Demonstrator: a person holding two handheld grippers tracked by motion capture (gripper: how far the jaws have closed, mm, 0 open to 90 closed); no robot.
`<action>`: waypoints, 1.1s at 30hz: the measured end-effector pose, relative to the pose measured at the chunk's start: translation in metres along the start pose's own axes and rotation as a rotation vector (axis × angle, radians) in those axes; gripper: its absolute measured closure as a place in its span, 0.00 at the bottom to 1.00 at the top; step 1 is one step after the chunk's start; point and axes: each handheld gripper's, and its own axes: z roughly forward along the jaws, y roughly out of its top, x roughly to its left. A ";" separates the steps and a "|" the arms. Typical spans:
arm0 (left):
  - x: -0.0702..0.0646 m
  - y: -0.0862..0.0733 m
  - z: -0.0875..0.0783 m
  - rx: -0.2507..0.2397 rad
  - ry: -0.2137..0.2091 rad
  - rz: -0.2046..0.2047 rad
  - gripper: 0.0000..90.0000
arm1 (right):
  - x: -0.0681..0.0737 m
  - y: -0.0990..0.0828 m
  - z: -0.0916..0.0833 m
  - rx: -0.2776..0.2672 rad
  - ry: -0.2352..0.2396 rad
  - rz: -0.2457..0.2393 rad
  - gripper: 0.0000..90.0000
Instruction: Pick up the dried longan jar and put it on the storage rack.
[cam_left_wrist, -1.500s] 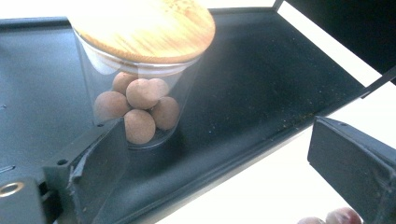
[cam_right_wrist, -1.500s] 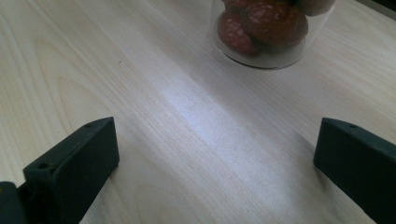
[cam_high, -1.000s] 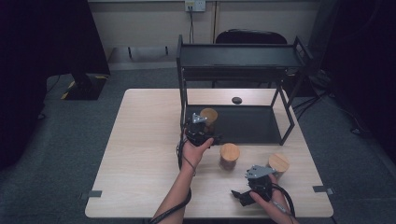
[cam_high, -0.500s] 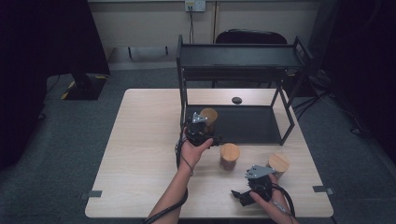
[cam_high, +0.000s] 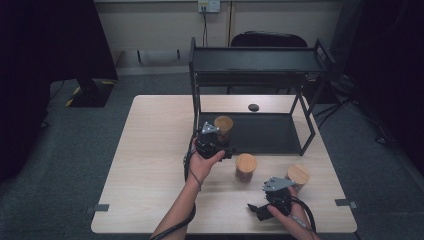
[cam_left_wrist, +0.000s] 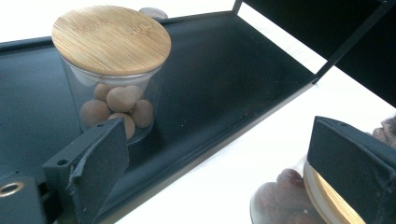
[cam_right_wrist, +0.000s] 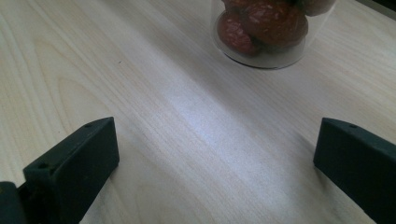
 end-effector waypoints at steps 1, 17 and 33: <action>0.000 0.000 -0.001 -0.002 0.001 0.001 0.06 | 0.000 0.000 0.000 0.000 0.000 0.000 0.00; 0.001 -0.016 -0.022 -0.003 -0.031 0.019 0.05 | 0.000 0.000 0.000 0.001 0.000 0.002 0.00; 0.010 -0.035 -0.038 -0.011 -0.016 0.008 0.05 | 0.000 0.000 0.000 0.000 0.000 0.001 0.00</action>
